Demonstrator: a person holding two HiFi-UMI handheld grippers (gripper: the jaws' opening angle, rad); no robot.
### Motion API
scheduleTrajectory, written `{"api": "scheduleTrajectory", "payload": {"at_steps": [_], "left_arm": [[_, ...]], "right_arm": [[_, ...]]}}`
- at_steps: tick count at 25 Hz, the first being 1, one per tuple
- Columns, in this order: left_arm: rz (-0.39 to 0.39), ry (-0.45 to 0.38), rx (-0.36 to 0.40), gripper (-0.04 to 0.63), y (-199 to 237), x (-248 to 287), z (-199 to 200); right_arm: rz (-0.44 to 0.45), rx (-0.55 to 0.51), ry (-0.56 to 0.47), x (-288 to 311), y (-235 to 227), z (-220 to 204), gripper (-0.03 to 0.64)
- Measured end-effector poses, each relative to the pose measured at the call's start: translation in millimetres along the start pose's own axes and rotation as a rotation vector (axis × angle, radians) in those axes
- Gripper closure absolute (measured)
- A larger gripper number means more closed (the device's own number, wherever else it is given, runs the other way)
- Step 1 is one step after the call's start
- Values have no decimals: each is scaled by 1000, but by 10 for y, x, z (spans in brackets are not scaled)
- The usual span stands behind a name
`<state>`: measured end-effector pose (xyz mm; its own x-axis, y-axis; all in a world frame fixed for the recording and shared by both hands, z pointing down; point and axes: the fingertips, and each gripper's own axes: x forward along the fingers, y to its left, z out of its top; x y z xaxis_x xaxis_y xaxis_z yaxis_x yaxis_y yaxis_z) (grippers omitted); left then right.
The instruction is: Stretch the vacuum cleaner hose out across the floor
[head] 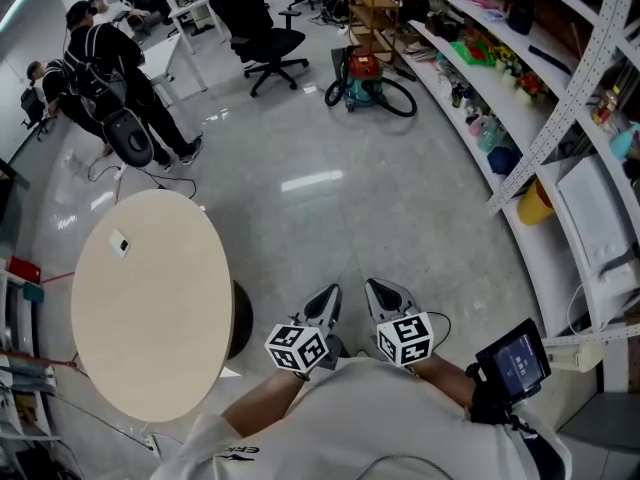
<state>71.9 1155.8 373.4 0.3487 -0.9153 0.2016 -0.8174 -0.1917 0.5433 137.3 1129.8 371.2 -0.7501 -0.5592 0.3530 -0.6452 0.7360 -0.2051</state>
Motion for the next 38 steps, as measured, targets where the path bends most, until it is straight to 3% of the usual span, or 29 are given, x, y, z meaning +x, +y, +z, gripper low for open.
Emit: {"api": "scheduleTrajectory", "payload": {"at_steps": [9,15,22,28,38], "left_arm": [[-13,-17,30,594,358,457,300],[-73,5,32,594,732,988,768],[-171,-33,54,594,1184,1428,1452],[-230,-21,68,594,1629,1668,1766],[-196,-8,25,594,2036,2112,1950]], "right_arm": [[-5,16,3,544,-218,131,622],[-41,23,-8,1182,-463,513,622],[-69,16,-23,1993,-583,978,621],[-89,3,-32,2630,-610,1199,623],[-117,8,-14,3127,-942,1419,622]]}}
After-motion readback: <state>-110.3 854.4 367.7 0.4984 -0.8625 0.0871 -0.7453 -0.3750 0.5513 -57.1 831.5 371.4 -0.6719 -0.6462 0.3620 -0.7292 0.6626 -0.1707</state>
